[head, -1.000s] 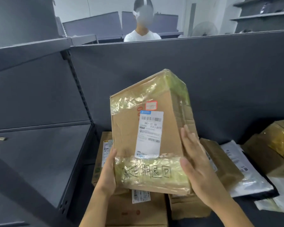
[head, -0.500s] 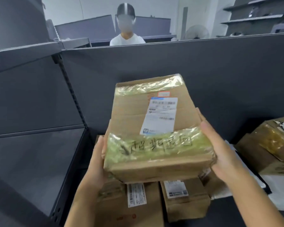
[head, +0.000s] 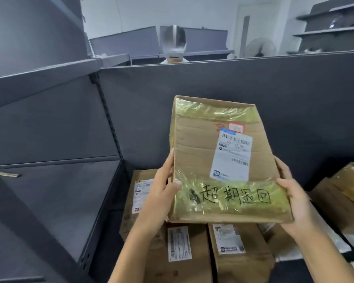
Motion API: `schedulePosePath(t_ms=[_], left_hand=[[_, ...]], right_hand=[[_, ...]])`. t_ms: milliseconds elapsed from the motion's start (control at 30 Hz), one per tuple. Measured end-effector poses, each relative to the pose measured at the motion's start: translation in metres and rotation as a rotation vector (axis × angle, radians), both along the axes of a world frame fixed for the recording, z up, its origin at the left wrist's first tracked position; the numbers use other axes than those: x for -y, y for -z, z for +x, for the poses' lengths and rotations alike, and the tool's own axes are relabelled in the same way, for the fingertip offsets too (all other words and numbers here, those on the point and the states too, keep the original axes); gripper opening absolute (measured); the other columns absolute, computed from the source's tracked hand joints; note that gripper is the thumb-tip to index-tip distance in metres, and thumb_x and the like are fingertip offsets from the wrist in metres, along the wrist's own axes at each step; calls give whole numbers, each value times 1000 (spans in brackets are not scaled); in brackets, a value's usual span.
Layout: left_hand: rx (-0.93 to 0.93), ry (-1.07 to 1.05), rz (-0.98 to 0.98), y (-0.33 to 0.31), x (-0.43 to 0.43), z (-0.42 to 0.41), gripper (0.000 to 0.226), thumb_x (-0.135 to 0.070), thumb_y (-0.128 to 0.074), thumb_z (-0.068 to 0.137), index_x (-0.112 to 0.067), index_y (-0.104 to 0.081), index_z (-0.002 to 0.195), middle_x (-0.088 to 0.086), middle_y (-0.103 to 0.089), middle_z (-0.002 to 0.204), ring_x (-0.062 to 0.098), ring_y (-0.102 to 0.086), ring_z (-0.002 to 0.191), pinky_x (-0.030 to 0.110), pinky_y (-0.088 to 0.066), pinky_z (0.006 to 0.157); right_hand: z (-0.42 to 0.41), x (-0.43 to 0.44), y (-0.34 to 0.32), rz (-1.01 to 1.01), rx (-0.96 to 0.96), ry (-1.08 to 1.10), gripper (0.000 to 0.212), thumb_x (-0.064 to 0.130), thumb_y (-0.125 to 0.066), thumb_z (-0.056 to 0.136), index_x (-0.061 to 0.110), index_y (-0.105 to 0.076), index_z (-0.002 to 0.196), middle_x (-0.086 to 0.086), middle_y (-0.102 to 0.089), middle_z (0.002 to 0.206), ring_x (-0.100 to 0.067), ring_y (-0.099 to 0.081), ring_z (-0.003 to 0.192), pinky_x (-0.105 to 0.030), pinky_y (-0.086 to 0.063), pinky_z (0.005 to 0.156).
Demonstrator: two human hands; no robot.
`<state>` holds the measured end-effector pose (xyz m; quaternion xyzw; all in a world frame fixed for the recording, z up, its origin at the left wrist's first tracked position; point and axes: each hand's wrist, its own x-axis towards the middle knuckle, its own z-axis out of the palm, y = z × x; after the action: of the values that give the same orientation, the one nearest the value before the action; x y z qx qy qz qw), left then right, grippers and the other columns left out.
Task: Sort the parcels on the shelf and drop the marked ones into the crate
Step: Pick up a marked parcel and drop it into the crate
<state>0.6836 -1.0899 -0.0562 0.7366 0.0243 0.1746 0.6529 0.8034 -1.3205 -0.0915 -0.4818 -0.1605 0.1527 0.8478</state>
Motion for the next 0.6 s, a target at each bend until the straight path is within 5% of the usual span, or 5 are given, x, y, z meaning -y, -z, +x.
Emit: schedulePosePath(t_ms=[167, 333, 400, 600], left_hand=[[94, -24, -34, 39, 12, -20, 75, -15, -51, 71, -40, -36, 141, -28, -39, 145, -8, -34, 135, 6, -38, 96], [75, -108, -200, 55, 10, -22, 68, -8, -46, 66, -48, -53, 120, -13, -54, 135, 17, -49, 129, 42, -46, 101], [35, -152, -243, 55, 5, -19, 67, -6, -41, 63, -47, -54, 113, -9, -58, 130, 24, -53, 123, 42, -49, 93], [1, -122, -250, 52, 8, -13, 62, -40, -55, 62, -58, -48, 121, -30, -52, 132, 5, -46, 131, 42, -36, 110]], right_hand=[[-14, 5, 10, -150, 87, 186, 57, -6, -23, 88, 38, -51, 109, 10, -60, 105, 0, -64, 83, -18, -55, 58], [-21, 4, 16, -242, 157, 227, 50, 6, -40, 72, 46, -55, 98, 10, -58, 103, -1, -59, 88, -14, -51, 64], [-27, 4, 15, -285, 183, 224, 53, 11, -43, 61, 46, -54, 99, 11, -57, 106, 1, -57, 93, -19, -50, 74], [-42, 5, 13, -306, 177, 253, 54, 9, -43, 61, 36, -47, 108, 23, -59, 97, 10, -57, 89, -26, -42, 74]])
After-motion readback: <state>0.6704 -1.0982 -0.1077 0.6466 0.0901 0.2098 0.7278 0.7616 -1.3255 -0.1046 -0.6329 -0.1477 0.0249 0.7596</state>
